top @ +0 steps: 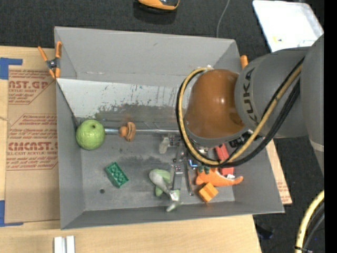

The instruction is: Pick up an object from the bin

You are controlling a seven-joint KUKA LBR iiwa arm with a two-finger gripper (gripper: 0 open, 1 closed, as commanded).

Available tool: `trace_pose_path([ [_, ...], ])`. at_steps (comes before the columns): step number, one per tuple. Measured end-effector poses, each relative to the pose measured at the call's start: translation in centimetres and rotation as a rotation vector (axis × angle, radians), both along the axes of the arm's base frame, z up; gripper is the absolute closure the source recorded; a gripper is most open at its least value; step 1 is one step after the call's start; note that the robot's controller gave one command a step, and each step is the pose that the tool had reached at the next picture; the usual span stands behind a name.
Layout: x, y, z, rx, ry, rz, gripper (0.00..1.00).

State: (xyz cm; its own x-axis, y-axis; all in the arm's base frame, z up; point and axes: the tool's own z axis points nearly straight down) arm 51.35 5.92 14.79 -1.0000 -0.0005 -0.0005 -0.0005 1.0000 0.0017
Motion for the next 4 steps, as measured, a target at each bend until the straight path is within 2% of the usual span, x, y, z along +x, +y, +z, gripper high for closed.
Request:
trace_pose_path([
  [1,0.1,1.3,-3.1,-0.002,-0.008,0.127,0.0],
  [2,-3.1,1.3,-6.2,0.0,-0.014,0.387,0.0],
  [3,-3.0,1.3,-6.9,0.0,-0.016,0.689,0.0],
  [4,-1.7,1.0,-7.2,0.001,-0.016,0.523,1.0],
])
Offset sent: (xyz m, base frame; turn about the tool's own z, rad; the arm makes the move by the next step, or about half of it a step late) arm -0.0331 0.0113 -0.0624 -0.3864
